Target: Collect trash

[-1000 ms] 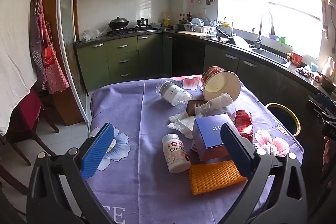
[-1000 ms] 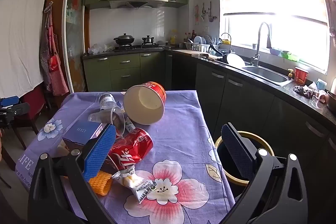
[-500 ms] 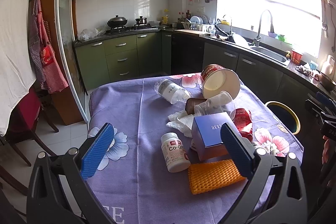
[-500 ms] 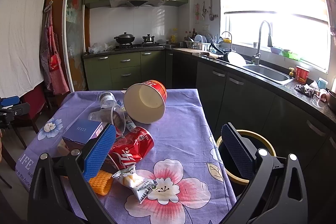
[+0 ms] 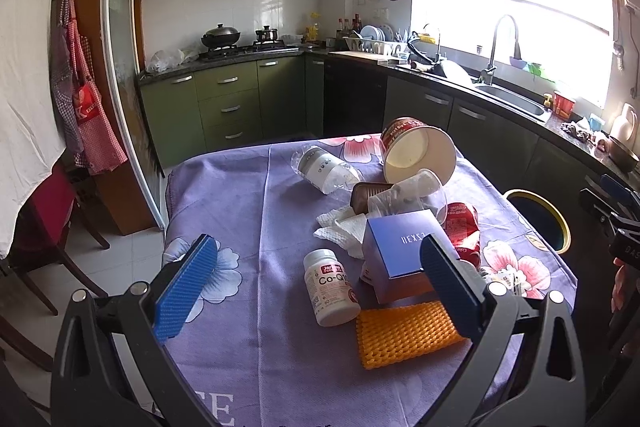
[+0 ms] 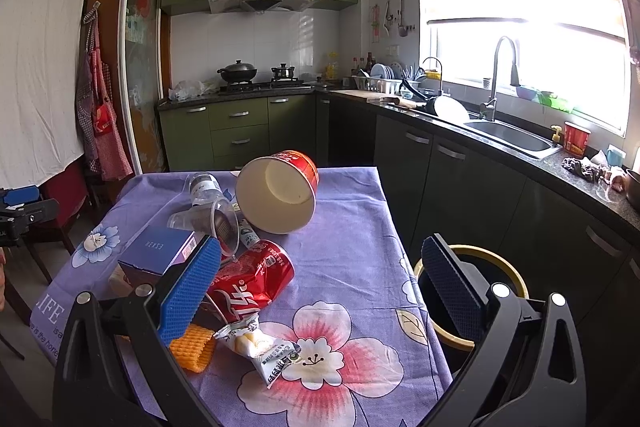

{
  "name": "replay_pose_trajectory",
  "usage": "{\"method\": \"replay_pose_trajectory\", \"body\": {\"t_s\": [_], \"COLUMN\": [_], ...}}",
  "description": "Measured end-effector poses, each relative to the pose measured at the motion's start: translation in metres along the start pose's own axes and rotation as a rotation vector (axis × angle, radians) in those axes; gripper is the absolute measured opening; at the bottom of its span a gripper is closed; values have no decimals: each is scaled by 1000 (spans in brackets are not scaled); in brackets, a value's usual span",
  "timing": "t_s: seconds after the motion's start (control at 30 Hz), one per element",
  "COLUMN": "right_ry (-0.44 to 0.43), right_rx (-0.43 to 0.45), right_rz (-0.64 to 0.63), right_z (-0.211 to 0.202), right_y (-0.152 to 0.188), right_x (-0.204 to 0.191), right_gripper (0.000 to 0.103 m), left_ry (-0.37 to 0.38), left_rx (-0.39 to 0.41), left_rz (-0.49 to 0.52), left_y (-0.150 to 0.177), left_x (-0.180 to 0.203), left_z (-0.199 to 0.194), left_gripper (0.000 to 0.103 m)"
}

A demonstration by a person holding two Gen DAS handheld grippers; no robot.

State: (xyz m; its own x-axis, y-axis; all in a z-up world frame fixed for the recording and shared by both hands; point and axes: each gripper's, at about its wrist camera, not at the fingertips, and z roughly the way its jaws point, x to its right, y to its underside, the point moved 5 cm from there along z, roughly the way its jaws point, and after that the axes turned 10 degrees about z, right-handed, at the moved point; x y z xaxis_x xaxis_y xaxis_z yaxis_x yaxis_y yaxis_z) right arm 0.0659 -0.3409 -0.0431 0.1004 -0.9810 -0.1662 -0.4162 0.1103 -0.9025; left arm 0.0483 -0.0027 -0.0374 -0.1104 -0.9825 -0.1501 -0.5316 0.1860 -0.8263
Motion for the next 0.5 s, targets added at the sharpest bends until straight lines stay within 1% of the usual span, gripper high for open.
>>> {"method": "replay_pose_trajectory", "body": {"t_s": [0.5], "right_ry": [-3], "right_rx": [-9], "right_rz": [8], "right_z": [-2], "right_y": [-7], "right_x": [2], "right_gripper": [99], "left_ry": [4], "left_rx": [-9], "left_rz": [8], "left_y": [-4], "left_x": [1], "left_z": [-2], "left_gripper": [97]}}
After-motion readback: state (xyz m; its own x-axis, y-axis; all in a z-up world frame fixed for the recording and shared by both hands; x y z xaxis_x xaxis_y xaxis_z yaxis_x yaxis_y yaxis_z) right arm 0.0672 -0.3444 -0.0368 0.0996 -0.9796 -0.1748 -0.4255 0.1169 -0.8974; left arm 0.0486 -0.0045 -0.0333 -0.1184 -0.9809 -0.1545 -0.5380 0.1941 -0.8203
